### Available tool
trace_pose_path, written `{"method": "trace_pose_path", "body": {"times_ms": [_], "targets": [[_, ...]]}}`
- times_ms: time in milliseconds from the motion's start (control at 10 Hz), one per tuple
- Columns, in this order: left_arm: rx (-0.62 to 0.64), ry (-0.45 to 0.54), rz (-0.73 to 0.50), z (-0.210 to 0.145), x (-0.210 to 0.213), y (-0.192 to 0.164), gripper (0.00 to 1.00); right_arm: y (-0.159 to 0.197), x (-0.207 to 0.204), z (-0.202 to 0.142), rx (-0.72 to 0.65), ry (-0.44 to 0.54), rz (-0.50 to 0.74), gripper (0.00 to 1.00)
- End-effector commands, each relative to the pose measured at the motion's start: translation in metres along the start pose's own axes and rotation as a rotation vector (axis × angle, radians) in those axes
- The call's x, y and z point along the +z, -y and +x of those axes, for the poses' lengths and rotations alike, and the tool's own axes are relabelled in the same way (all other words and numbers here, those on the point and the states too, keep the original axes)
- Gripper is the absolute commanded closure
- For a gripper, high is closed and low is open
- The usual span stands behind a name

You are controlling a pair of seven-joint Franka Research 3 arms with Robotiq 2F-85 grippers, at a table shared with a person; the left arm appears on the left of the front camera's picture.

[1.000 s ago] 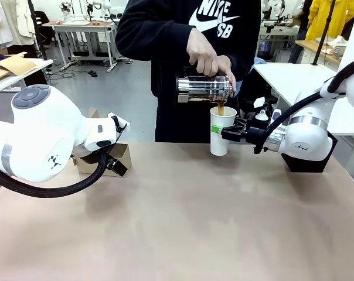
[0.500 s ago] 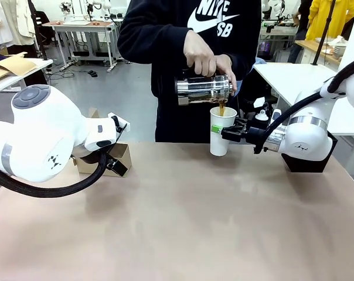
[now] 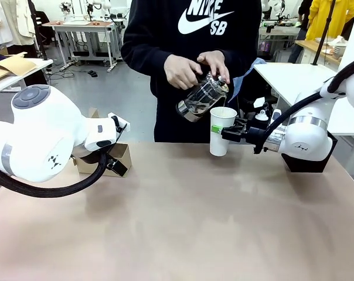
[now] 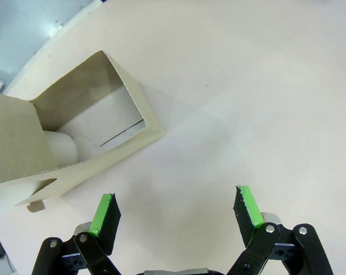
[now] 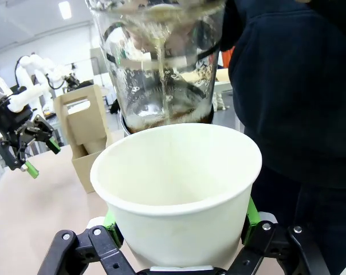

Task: Pour a drink into a cup and package it in a carrier.
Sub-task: When a person places the Paper Cup Lid on the 600 ml Paper Cup , lift the 600 ml Paper Cup.

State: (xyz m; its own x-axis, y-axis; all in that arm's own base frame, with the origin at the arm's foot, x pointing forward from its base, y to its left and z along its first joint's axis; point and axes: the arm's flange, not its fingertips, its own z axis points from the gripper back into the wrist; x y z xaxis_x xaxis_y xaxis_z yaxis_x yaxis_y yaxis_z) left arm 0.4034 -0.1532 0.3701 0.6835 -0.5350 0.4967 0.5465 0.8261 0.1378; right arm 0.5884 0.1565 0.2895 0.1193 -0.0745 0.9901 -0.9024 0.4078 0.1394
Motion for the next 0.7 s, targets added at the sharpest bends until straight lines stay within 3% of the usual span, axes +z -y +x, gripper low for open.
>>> {"method": "trace_pose_path", "body": {"times_ms": [0,600], "targets": [[0.003,0.001,-0.002,-0.0004,0.0004,-0.0009,0.00,-0.0019,-0.0001,0.0049,0.000,0.007,-0.001,0.09],[0.003,0.001,-0.002,-0.0004,0.0004,-0.0009,0.00,-0.0019,-0.0001,0.0049,0.000,0.007,-0.001,0.09]]}}
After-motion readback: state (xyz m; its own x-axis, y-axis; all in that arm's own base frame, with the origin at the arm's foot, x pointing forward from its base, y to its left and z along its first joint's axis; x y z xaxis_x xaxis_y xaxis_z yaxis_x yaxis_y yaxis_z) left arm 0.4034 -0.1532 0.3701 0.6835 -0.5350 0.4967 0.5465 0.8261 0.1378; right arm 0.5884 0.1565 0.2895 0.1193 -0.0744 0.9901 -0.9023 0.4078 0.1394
